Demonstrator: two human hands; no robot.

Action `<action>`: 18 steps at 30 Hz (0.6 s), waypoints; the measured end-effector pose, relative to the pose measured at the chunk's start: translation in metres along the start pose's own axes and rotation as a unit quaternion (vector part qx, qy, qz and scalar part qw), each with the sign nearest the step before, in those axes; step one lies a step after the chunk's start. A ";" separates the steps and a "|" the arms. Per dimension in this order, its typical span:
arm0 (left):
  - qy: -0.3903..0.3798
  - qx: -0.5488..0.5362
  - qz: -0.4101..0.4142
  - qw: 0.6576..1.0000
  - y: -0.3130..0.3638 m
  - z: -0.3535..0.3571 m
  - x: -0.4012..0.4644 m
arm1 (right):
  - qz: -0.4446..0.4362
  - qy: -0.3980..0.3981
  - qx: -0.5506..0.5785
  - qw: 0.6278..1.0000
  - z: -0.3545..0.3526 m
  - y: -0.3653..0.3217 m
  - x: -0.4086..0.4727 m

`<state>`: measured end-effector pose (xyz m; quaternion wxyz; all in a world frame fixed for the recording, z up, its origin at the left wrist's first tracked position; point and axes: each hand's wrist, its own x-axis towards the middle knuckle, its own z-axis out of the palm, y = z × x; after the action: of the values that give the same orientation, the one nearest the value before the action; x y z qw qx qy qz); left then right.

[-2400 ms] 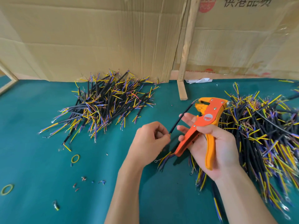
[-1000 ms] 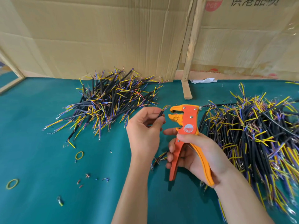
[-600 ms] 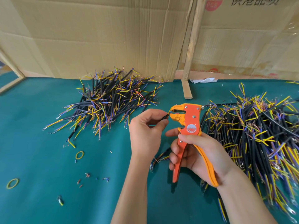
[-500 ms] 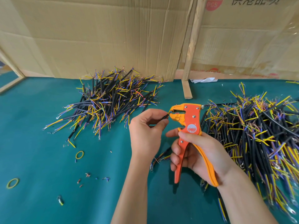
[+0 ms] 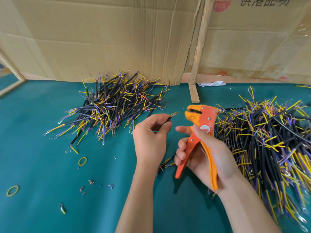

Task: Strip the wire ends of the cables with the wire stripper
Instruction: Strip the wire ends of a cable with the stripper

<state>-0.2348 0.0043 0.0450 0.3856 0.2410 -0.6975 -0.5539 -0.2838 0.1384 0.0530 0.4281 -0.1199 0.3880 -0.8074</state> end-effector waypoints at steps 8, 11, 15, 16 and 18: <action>0.008 -0.019 -0.020 1.000 0.002 0.000 0.001 | 0.019 -0.027 -0.025 0.999 -0.009 -0.010 -0.004; -0.001 -0.012 -0.009 1.000 0.002 0.000 0.000 | 0.034 -0.041 -0.040 0.998 -0.005 -0.008 -0.003; -0.009 -0.002 0.009 1.000 -0.002 -0.001 0.001 | 0.035 -0.029 -0.046 0.998 -0.003 -0.005 -0.002; -0.010 0.001 0.014 1.000 -0.002 -0.001 0.001 | 0.034 -0.024 -0.046 0.998 -0.003 -0.005 -0.002; -0.012 0.006 0.022 1.000 -0.002 -0.001 0.001 | 0.035 -0.019 -0.047 0.998 -0.004 -0.006 -0.002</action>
<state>-0.2347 0.0025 0.0431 0.3879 0.2214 -0.7102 -0.5442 -0.2878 0.1441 0.0552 0.4567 -0.1417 0.4217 -0.7704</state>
